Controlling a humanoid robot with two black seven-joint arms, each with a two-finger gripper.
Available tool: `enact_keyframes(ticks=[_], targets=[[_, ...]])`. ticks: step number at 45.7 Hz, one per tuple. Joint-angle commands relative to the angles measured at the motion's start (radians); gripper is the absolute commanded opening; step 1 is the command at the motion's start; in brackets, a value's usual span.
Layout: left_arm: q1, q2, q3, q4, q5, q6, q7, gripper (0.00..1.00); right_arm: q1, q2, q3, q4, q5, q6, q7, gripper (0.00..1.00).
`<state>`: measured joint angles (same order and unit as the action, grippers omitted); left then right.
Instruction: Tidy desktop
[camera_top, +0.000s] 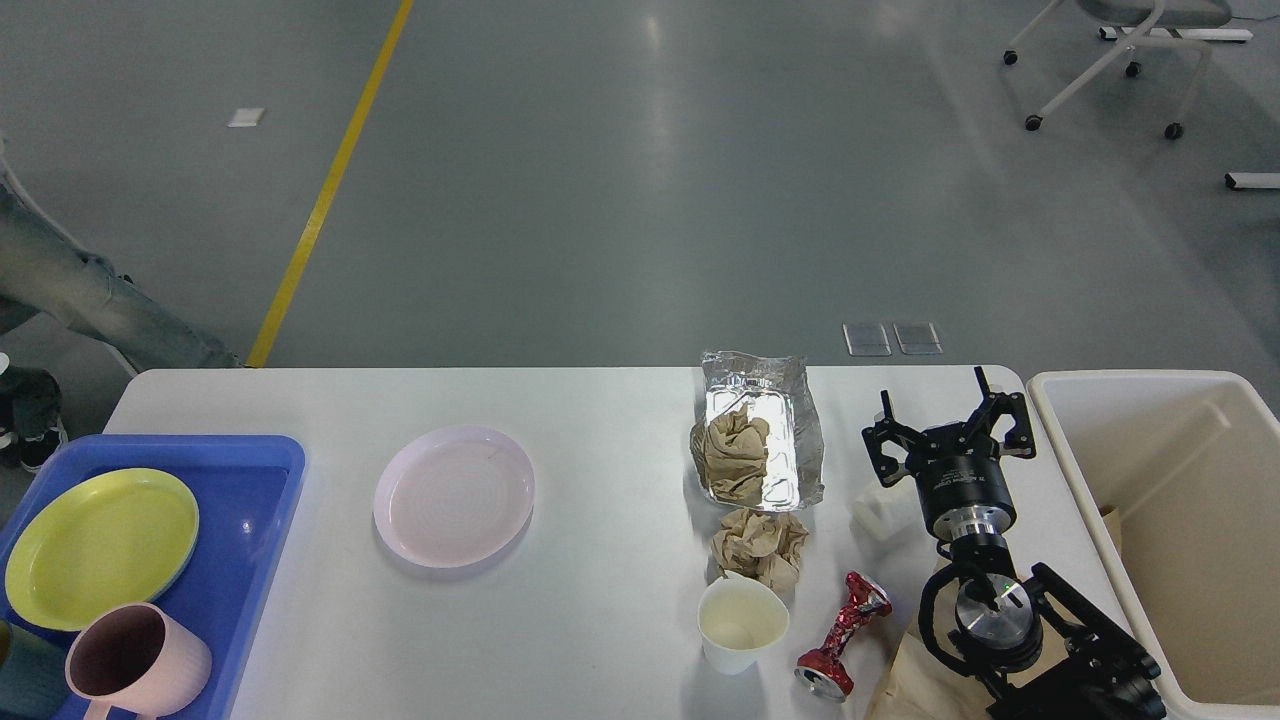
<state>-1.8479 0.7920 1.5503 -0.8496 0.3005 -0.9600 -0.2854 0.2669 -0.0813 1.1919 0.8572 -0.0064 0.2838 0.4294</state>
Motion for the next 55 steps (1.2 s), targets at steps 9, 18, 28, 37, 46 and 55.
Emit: enact_keyframes(ticks=[9,18,28,37,46,55], targets=[[-0.362,-0.307,0.149,-0.293,-0.191,0.000,0.005,0.96,0.000,0.000,0.000,-0.001,-0.001,0.000,0.000,1.00],[-0.623,-0.467,0.205,-0.500,-0.291,0.000,0.008,0.96,0.000,0.000,0.000,-0.001,-0.001,0.000,0.000,1.00],[-0.882,-0.569,0.205,-0.709,-0.332,0.000,0.049,0.96,0.000,0.000,0.000,-0.001,-0.001,0.000,0.000,1.00],[-0.981,-0.668,0.203,-0.798,-0.414,0.000,0.071,0.96,0.000,0.000,0.000,-0.001,-0.001,0.000,0.000,1.00],[-0.984,-0.691,0.189,-0.815,-0.437,0.000,0.068,0.96,0.000,0.000,0.000,-0.001,0.000,0.000,0.000,1.00],[-0.979,-0.669,0.166,-0.815,-0.494,0.000,0.063,0.96,0.000,0.000,0.000,-0.001,0.000,0.000,0.000,1.00]])
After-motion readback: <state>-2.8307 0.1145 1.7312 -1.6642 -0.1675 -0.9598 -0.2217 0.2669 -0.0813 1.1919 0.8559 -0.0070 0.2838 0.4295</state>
